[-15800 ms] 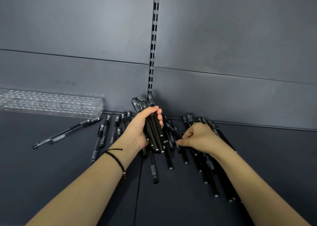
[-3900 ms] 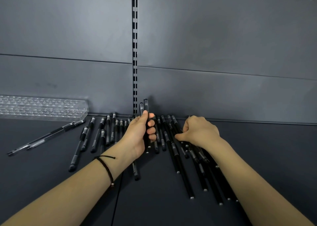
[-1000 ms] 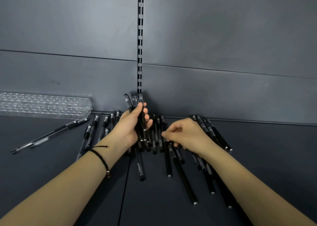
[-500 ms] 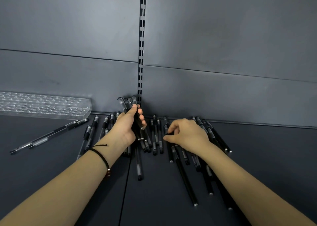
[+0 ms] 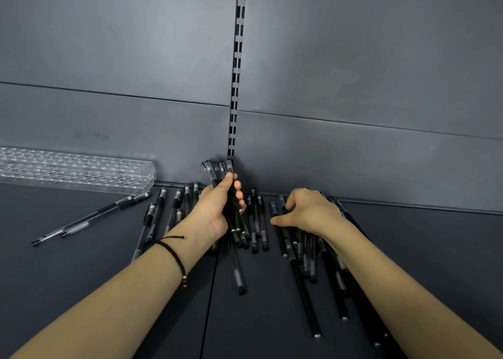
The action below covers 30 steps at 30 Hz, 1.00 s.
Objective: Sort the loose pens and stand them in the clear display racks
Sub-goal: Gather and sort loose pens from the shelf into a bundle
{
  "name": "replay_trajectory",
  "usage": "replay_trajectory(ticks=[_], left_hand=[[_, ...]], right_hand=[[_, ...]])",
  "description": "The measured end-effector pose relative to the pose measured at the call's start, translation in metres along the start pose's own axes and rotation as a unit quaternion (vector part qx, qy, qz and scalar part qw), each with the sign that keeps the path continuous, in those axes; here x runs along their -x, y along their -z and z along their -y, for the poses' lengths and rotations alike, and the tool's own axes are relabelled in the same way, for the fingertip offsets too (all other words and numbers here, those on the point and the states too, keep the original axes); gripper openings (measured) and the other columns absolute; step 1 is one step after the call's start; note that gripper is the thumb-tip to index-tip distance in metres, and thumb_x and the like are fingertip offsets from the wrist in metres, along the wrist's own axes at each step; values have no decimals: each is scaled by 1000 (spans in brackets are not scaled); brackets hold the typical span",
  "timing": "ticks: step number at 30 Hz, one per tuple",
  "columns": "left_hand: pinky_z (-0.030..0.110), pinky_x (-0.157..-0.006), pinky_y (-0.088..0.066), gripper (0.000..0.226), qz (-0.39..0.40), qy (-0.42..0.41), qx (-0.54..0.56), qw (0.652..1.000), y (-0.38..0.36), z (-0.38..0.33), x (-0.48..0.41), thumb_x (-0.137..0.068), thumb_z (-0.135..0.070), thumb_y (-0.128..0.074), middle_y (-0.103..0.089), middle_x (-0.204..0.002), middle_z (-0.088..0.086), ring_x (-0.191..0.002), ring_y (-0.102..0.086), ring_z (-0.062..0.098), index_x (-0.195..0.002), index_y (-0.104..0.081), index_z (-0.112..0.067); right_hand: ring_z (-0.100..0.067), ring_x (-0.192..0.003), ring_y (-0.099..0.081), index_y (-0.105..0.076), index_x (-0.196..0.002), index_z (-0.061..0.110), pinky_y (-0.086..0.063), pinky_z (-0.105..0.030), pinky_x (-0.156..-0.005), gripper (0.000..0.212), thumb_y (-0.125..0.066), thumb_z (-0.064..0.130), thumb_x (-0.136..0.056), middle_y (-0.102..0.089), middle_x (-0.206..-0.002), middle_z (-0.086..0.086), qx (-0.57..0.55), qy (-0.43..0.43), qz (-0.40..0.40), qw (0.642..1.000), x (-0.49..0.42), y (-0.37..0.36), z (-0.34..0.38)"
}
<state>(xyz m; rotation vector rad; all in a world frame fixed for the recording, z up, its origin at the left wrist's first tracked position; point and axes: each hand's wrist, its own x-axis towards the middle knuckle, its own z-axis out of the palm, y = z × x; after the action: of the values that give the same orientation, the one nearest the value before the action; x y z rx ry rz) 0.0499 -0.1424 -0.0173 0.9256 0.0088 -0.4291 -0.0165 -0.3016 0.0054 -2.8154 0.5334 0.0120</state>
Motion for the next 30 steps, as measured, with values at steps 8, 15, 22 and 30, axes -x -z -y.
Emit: replay_trajectory(ticks=[8,15,22,30], left_hand=[[19,-43,-43,16,5,0,-5,1000,-3,3,2,-101,-23,-51,-56,-62,-4,-44,-47,7,-92,-61,-14],[20,-44,-43,15,8,1,-11,1000,-4,3,3,-101,-22,-51,-56,-63,-4,-45,-48,7,-94,-61,-14],[20,-46,-45,12,7,3,-7,1000,-4,4,1,-99,-24,-54,-57,-63,-4,-45,-49,7,-96,-60,-14],[26,-56,-58,12,67,45,5,997,-8,5,7,-97,-13,-56,-74,-82,7,-66,-71,15,-102,-64,-5]], right_hand=[[-18,-109,-55,-56,-126,17,-45,-27,-89,60,-82,35,-75,-57,-128,-3,-80,12,46,996,-8,1,-3],[-9,-75,-62,-73,-82,5,-50,-25,-78,32,-81,36,-75,-72,-74,2,-70,30,99,992,-12,9,-4],[-14,-83,-62,-69,-83,6,-50,-25,-73,23,-79,26,-77,-68,-87,0,-87,33,74,993,-15,2,0],[-2,-39,-39,-63,-77,11,-23,-14,-34,17,-77,19,-81,-48,-50,8,-469,53,6,882,-14,11,-10]])
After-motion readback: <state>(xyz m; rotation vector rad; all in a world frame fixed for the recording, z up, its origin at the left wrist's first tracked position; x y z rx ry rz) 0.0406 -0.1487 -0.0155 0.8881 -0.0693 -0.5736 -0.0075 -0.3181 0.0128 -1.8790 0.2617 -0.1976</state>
